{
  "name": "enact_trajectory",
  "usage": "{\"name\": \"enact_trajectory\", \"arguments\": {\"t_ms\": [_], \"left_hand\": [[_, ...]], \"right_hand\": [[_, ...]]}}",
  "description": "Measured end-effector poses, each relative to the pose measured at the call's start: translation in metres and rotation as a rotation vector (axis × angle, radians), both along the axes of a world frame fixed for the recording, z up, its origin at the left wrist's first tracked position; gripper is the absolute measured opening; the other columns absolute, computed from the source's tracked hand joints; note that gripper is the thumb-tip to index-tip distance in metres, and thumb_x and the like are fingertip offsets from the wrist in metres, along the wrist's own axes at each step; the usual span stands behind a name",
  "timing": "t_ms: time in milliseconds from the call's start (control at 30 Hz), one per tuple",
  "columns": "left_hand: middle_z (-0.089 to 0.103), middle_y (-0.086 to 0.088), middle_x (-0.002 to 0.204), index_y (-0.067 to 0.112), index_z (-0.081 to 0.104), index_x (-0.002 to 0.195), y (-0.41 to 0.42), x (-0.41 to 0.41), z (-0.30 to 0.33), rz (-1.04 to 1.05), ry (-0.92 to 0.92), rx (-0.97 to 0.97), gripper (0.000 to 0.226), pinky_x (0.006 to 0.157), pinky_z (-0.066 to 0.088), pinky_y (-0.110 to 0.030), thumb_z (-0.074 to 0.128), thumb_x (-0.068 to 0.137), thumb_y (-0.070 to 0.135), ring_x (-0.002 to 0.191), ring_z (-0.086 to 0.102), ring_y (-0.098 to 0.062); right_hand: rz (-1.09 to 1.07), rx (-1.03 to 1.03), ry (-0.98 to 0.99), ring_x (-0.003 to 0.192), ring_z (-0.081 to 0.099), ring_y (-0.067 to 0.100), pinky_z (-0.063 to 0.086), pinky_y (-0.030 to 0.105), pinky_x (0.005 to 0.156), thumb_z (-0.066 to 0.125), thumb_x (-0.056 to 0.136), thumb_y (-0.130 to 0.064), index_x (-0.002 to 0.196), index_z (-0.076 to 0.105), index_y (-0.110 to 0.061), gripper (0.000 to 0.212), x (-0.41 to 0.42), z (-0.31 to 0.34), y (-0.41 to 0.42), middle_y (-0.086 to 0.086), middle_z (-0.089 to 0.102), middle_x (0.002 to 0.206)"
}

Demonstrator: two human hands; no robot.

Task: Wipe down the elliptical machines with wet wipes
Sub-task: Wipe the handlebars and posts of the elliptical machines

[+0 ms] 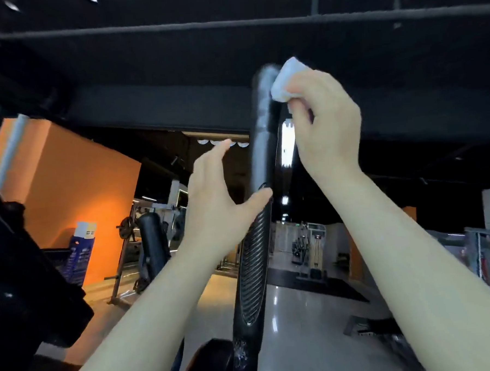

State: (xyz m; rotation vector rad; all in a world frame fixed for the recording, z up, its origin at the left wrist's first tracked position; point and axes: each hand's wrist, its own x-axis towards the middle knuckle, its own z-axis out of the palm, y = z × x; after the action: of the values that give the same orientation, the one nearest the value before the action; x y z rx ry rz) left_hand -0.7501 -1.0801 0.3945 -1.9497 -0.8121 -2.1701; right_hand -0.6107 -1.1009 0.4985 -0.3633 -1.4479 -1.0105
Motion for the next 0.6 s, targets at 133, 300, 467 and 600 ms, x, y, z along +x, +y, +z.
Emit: {"name": "enact_trajectory", "arguments": {"t_ms": [133, 300, 467, 600], "left_hand": [[0.013, -0.003, 0.162, 0.023, 0.012, 0.156, 0.034, 0.029, -0.021, 0.272, 0.044, 0.035, 0.097, 0.119, 0.017, -0.045, 0.063, 0.08, 0.055, 0.148, 0.011, -0.021], [0.006, 0.006, 0.163, 0.036, 0.0, 0.153, 0.056, 0.035, -0.035, 0.271, -0.052, 0.022, 0.091, 0.119, 0.011, -0.051, 0.038, 0.079, 0.073, 0.148, 0.004, -0.013], [0.006, 0.012, 0.16, 0.044, -0.002, 0.15, 0.056, 0.03, -0.036, 0.282, -0.048, 0.026, 0.091, 0.119, 0.01, -0.053, 0.037, 0.075, 0.078, 0.148, 0.006, -0.012], [0.017, 0.005, 0.16, 0.039, 0.004, 0.151, 0.058, 0.032, -0.036, 0.315, -0.056, 0.037, 0.091, 0.117, 0.016, -0.057, 0.039, 0.076, 0.077, 0.147, 0.014, -0.017]], "right_hand": [[-0.177, -0.045, -0.291, 0.111, 0.063, 0.025, 0.047, 0.034, 0.09, 0.056, 0.084, 0.005, 0.092, 0.071, -0.007, 0.021, -0.005, -0.028, 0.044, 0.005, 0.07, 0.111], [-0.256, 0.001, -0.528, 0.109, 0.063, 0.02, 0.051, 0.035, 0.087, 0.049, 0.086, 0.003, 0.094, 0.07, -0.011, 0.026, 0.009, -0.024, 0.046, 0.0, 0.069, 0.107], [-0.474, -0.148, -0.468, 0.093, 0.057, 0.02, 0.051, 0.04, 0.077, 0.043, 0.087, -0.005, 0.096, 0.065, -0.019, 0.027, -0.001, 0.062, 0.038, -0.002, 0.061, 0.1], [-0.607, -0.023, -0.407, 0.09, 0.055, 0.029, 0.052, 0.046, 0.072, 0.044, 0.075, 0.0, 0.087, 0.059, -0.017, 0.025, -0.011, 0.097, 0.029, 0.004, 0.062, 0.095]]}}
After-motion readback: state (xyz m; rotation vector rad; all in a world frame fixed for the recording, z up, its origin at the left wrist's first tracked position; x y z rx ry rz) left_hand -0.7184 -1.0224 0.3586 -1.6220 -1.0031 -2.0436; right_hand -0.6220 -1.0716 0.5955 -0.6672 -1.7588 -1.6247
